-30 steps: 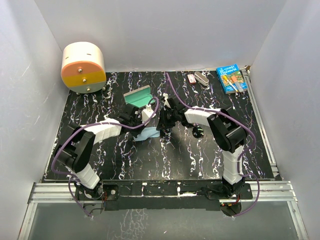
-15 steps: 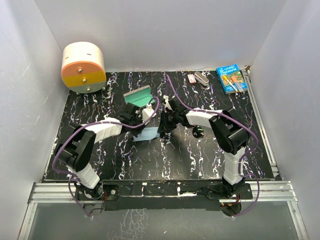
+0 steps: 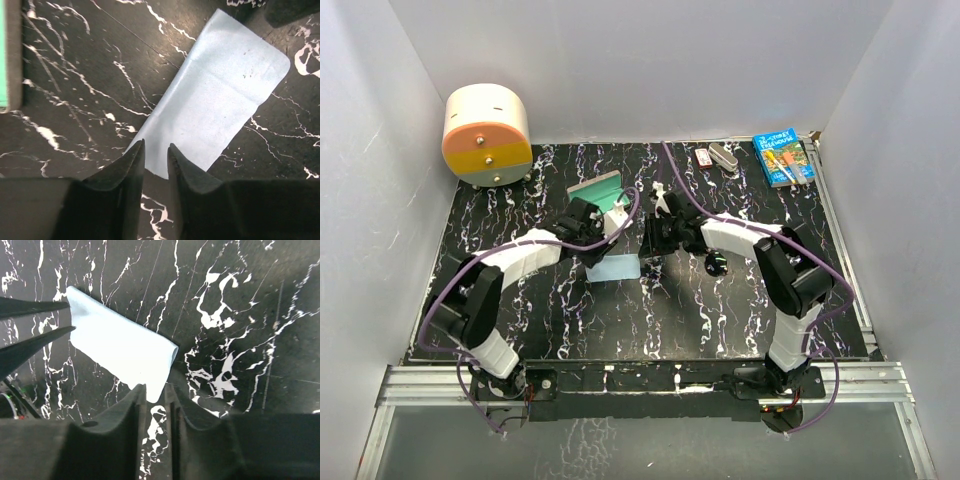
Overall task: Organize the sunglasses
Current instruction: Fold the glasses cleaning cloth at the center of the board.
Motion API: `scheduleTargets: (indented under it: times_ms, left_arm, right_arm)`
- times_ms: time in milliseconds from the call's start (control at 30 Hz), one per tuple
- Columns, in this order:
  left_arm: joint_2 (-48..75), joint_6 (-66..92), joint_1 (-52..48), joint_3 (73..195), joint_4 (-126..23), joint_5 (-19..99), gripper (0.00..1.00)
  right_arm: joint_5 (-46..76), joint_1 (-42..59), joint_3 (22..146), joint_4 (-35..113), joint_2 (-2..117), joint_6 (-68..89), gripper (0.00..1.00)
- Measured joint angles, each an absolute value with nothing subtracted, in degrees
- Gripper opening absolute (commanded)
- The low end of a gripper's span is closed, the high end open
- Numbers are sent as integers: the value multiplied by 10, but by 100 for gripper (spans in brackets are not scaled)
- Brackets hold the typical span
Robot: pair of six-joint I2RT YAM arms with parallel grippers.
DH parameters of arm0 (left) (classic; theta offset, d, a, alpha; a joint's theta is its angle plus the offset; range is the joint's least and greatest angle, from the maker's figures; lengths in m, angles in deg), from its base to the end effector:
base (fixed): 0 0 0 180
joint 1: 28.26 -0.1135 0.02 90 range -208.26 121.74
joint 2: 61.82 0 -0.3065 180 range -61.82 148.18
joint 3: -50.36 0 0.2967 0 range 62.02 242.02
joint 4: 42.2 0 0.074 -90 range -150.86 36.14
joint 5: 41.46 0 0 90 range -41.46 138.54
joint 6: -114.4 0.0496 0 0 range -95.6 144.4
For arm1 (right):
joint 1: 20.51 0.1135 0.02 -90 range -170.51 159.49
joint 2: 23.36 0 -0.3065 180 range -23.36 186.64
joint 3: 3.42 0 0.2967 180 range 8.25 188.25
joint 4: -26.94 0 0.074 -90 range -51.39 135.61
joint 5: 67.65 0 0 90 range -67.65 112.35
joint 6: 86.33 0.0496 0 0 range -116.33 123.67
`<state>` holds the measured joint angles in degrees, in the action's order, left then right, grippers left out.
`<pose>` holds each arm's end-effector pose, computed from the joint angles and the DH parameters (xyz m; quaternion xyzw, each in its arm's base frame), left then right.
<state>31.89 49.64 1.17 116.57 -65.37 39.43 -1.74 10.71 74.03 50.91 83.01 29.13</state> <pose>0.3279 -0.1940 0.1872 0.4548 0.8216 -0.0870 0.3325 0.3641 0.2444 0.1690 -0.1129 0.9226 0.3219 0.1800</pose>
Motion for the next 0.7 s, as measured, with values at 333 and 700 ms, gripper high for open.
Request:
scheduleTargets:
  times_ms: [333,700]
  left_arm:
    - [258,504,-33,1176,-655,422,52]
    - [308,488,-86,1195,-682,402,69]
  right_arm:
    - [29,104,778,541,843,262,39]
    - [29,104,789,547,878,258,40]
